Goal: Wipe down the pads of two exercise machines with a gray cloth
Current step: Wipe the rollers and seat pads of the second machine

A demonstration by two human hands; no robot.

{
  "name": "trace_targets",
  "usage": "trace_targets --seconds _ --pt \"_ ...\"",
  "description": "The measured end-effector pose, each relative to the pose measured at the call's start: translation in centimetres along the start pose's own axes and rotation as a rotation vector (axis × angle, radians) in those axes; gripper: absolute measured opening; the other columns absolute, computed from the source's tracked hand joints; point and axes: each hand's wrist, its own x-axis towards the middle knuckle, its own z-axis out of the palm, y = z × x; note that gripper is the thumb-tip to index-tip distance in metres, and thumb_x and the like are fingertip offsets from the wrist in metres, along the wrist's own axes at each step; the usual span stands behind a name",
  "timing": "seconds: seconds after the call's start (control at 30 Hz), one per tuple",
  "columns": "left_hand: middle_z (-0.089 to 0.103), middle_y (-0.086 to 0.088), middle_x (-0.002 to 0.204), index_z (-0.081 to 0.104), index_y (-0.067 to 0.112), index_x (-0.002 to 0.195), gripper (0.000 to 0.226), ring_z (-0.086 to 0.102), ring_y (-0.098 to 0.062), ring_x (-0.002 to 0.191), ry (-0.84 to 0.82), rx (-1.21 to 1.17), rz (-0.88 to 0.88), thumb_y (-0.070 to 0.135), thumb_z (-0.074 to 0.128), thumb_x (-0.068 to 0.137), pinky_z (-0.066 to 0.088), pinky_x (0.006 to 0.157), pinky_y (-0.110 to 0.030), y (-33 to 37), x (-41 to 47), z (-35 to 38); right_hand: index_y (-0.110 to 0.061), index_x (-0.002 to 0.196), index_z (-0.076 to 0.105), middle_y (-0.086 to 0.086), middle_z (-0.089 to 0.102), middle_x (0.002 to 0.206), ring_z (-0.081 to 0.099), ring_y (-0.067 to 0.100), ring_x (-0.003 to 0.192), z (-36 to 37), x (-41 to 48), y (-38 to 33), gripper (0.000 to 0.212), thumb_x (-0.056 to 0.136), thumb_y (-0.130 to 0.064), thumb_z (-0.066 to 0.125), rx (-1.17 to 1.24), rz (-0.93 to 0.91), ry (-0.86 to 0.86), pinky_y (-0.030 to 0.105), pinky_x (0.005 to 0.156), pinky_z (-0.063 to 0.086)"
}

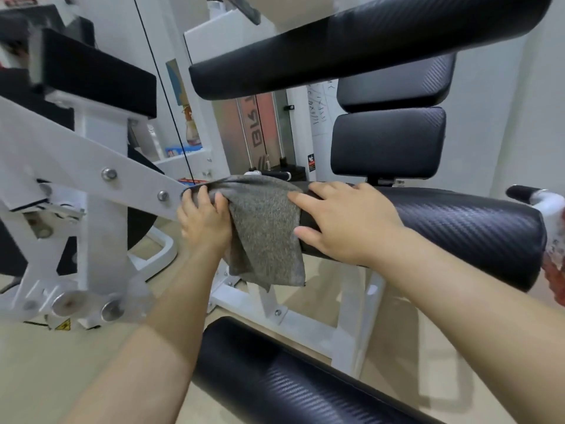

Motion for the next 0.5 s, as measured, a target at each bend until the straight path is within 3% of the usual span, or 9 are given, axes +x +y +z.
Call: trace_targets --seconds 0.1,0.17,0.27,0.37,0.5 --pt "0.034 -0.012 0.143 0.040 0.019 0.138 0.062 0.034 -0.032 0.129 0.024 -0.354 -0.345 0.053 0.049 0.086 0.031 0.108 -0.050 1.1 -2.4 -0.4 -0.039 0.148 0.018 0.003 0.033 0.153 0.037 0.028 0.135 0.2 0.5 -0.4 0.062 0.092 -0.064 0.028 -0.012 0.029 0.004 0.048 0.100 0.034" --pt "0.038 -0.010 0.144 0.037 0.021 0.141 0.085 0.041 -0.033 0.128 -0.058 -0.640 -0.532 0.067 0.051 0.071 0.035 0.106 -0.056 1.1 -2.9 0.3 -0.041 0.149 0.015 0.004 0.033 0.153 0.038 0.029 0.134 0.2 0.4 -0.5 0.065 0.091 -0.067 0.026 -0.025 0.033 0.006 0.048 0.099 0.034" --pt "0.042 -0.005 0.145 0.033 0.027 0.143 0.103 0.043 -0.033 0.129 -0.111 -0.880 -0.680 0.076 0.053 0.055 0.037 0.103 -0.059 1.2 -2.2 1.1 -0.040 0.150 0.011 0.007 0.035 0.152 0.042 0.031 0.131 0.5 0.3 -0.4 0.067 0.090 -0.068 0.023 -0.065 0.026 0.029 0.048 0.097 0.038" --pt "0.050 -0.003 0.135 0.035 0.016 0.143 0.076 0.052 -0.029 0.118 -0.086 -1.137 -0.743 0.056 0.057 0.082 0.044 0.099 -0.055 1.7 -1.5 1.1 -0.034 0.150 0.013 0.009 0.040 0.149 0.047 0.031 0.125 0.8 0.1 -0.7 0.068 0.091 -0.064 0.026 -0.093 0.031 0.060 0.046 0.093 0.041" --pt "0.063 -0.004 0.123 0.051 0.019 0.133 0.064 0.059 -0.029 0.113 -0.025 -1.370 -0.854 0.061 0.052 0.084 0.050 0.095 -0.045 0.6 0.2 2.6 -0.023 0.149 0.022 0.010 0.049 0.141 0.053 0.032 0.117 1.2 0.3 -0.6 0.066 0.092 -0.057 0.029 -0.117 0.048 0.121 0.044 0.087 0.042"
